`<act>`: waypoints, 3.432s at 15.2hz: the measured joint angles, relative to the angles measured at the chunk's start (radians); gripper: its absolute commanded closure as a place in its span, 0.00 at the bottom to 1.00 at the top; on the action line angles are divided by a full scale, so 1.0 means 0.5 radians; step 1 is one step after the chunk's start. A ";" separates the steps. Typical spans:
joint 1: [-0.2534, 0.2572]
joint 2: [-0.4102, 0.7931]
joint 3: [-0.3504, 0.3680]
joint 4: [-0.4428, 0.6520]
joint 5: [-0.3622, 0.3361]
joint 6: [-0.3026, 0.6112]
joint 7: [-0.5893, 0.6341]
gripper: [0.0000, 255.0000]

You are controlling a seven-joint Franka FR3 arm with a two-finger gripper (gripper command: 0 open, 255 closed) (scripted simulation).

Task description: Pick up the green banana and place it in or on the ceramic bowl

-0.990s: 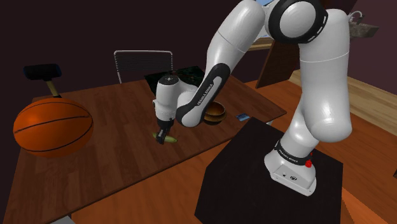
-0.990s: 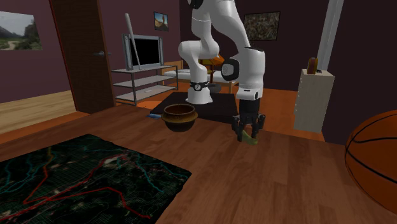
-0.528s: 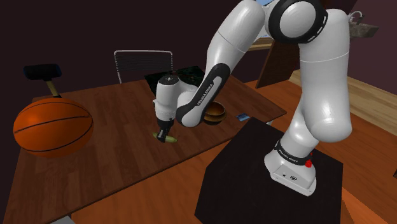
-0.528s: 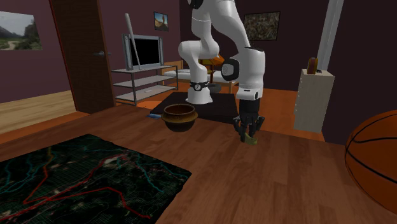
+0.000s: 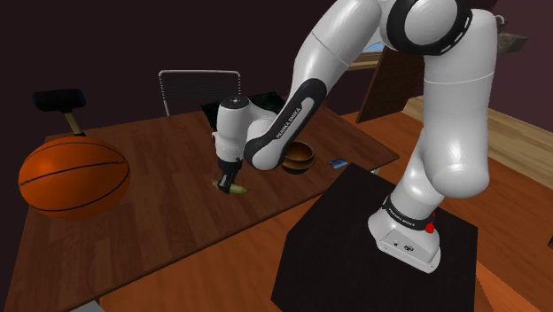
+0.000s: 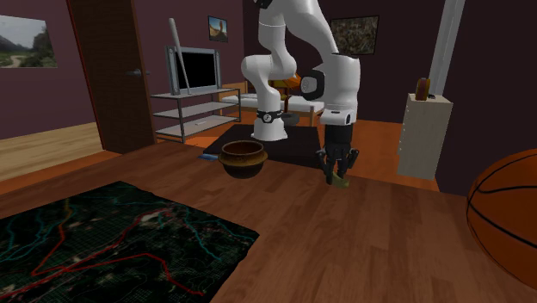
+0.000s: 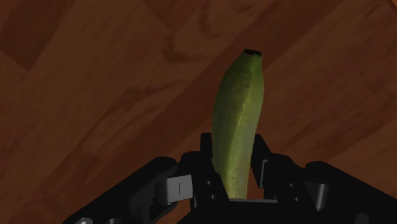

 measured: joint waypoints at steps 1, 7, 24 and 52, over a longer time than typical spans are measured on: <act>-0.008 -0.023 0.009 -0.007 0.011 -0.017 -0.010 1.00; -0.050 -0.172 0.067 -0.022 0.090 -0.148 -0.073 1.00; -0.115 -0.532 0.162 0.026 0.300 -0.540 -0.239 1.00; -0.618 -1.361 -0.464 -0.922 0.568 -0.382 -1.554 1.00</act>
